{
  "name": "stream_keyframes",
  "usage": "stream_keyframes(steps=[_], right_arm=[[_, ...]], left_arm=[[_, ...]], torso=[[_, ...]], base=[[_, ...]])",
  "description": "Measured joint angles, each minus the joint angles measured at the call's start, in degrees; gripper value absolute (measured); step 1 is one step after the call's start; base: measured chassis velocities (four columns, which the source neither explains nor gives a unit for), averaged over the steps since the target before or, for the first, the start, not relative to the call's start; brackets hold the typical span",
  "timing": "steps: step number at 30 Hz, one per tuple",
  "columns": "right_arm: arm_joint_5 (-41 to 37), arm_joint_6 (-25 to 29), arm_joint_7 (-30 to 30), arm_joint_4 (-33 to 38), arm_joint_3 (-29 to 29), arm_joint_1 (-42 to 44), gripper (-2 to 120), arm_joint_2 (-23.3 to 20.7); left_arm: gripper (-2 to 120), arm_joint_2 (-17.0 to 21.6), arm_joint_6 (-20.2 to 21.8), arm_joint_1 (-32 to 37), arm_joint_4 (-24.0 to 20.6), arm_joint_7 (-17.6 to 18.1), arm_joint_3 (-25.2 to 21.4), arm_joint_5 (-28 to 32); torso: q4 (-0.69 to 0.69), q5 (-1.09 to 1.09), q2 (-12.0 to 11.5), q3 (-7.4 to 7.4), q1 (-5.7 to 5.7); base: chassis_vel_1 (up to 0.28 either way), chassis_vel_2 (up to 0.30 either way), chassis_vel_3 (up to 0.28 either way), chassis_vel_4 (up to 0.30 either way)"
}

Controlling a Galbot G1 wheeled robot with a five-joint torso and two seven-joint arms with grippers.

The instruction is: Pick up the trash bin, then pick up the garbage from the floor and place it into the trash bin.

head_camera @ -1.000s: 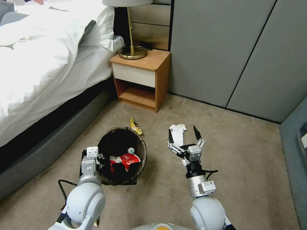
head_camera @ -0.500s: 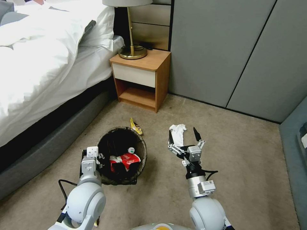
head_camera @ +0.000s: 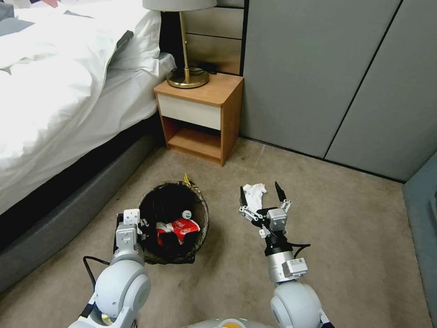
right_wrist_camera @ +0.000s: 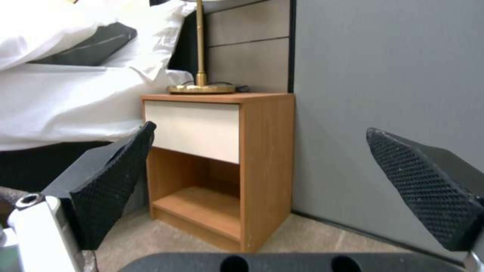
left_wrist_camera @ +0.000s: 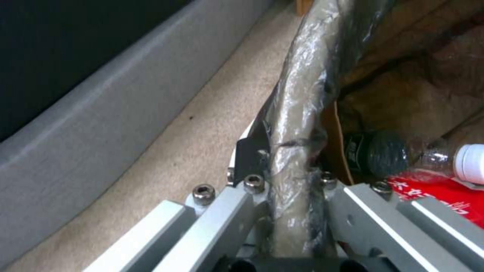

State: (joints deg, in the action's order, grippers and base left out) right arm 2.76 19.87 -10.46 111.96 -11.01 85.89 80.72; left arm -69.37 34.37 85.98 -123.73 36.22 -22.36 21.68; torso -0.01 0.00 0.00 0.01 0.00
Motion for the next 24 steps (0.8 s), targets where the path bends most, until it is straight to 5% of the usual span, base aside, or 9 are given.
stream_keyframes(steps=[15,24], right_arm=[[1.78,1.62,0.83,-0.04,0.32,-1.36,100,-0.79],[-2.41,-6.99,-2.65,0.29,1.18,-7.24,100,-2.31]], left_arm=[[0,0.03,0.03,0.05,-0.24,0.00,0.06,-0.03],[0,0.05,0.08,0.08,-0.24,0.02,0.07,-0.02]], torso=[[0.00,0.00,0.00,-0.01,0.00],[0.01,0.00,0.00,-0.01,0.00]], base=[[-0.014,0.015,0.013,-0.012],[0.000,0.000,0.000,0.000]])
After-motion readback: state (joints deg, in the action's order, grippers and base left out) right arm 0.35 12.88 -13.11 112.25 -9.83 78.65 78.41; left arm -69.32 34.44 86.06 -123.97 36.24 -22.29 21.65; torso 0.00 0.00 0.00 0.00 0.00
